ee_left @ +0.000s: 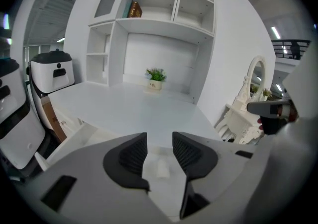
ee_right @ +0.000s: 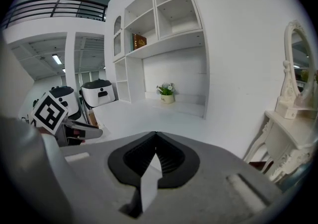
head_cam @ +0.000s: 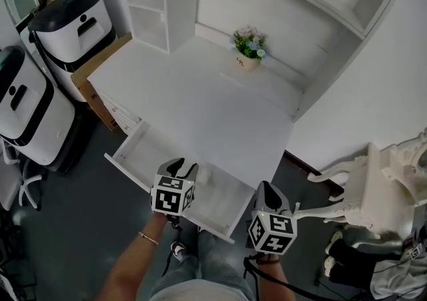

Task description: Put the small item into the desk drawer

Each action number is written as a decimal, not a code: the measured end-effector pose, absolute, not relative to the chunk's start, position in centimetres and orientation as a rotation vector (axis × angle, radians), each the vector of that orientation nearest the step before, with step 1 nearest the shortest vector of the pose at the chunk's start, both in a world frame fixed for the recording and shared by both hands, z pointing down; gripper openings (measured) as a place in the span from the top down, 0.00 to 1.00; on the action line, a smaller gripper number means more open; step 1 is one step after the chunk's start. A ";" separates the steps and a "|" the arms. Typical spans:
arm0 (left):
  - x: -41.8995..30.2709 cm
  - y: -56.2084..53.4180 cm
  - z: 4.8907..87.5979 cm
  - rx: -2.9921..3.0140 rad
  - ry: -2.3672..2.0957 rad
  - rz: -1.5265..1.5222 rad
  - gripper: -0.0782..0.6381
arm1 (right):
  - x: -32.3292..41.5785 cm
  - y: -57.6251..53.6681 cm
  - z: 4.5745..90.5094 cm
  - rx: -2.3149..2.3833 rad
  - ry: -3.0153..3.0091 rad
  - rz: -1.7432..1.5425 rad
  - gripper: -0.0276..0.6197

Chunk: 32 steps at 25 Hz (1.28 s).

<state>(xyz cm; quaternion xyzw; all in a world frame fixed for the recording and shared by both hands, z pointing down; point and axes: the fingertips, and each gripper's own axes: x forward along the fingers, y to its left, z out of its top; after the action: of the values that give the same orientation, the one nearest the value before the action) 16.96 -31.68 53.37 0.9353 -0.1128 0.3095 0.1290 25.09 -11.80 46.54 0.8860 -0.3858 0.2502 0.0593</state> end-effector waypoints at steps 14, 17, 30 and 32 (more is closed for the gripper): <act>12.0 -35.5 39.3 2.861 -0.514 0.491 0.85 | 24.3 -14.7 39.2 2.703 -1.219 0.508 0.95; 10.9 -36.6 36.6 2.882 -0.607 0.360 0.87 | 24.5 -14.7 37.7 2.713 -1.210 0.452 0.95; 10.1 -38.8 34.1 2.877 -0.656 0.257 0.88 | 27.0 -11.8 35.4 2.809 -1.063 0.390 0.95; 10.3 -38.7 34.0 2.885 -0.655 0.258 0.88 | 26.8 -11.6 35.1 2.815 -1.056 0.372 0.95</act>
<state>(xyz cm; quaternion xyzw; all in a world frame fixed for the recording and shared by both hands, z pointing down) 10.26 -38.67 34.03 0.9679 -0.2197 0.0866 0.0859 26.82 -11.65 35.12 0.9278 -0.3479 0.1226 0.0561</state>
